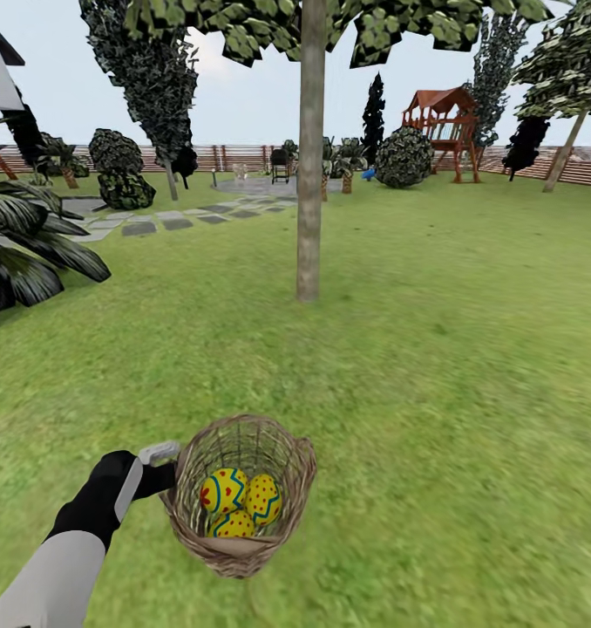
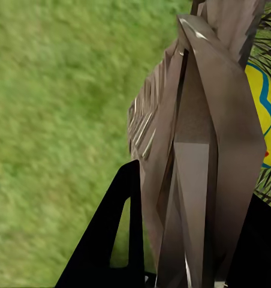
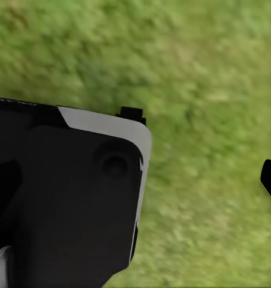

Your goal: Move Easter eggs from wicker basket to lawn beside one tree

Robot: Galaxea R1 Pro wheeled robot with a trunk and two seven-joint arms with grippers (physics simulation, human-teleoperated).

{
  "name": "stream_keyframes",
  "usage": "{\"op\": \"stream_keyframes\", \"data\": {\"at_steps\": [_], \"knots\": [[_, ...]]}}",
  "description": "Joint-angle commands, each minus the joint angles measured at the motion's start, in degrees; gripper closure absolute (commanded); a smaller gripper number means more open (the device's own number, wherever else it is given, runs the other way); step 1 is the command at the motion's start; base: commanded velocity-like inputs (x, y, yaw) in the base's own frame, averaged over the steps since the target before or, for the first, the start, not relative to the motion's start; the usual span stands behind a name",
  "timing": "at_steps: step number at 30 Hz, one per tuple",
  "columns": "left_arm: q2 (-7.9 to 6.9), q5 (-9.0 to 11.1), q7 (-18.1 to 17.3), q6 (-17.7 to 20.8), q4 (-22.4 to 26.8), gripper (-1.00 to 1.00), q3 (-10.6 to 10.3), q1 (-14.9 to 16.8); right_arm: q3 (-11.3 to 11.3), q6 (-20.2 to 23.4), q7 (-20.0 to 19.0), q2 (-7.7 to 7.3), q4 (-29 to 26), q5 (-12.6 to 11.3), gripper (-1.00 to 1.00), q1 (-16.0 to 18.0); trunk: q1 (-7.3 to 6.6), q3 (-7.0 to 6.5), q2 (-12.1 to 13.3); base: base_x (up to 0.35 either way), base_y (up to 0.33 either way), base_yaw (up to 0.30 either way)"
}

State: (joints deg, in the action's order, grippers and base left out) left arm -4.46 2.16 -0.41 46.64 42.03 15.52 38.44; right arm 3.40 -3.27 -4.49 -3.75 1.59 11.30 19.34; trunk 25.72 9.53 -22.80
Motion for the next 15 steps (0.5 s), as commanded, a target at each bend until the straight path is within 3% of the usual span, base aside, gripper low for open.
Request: {"op": "stream_keyframes", "data": {"at_steps": [1, 15], "knots": [[0.01, 0.8, 0.0, 0.3, 0.0, 1.00, 0.1, 0.1, 0.4, -0.3, -0.1, -0.03, 0.2, 0.5, -1.00, 0.1, 0.07, 0.11, -0.1, 0.337, 0.000, 0.000], [0.04, 0.8, 0.0, 0.3, 0.1, 1.00, 0.1, 0.1, 0.6, -0.3, -0.3, -0.15, -0.5, 0.0, -1.00, 0.1, 0.07, 0.11, -0.1, 0.337, 0.000, 0.000]]}}
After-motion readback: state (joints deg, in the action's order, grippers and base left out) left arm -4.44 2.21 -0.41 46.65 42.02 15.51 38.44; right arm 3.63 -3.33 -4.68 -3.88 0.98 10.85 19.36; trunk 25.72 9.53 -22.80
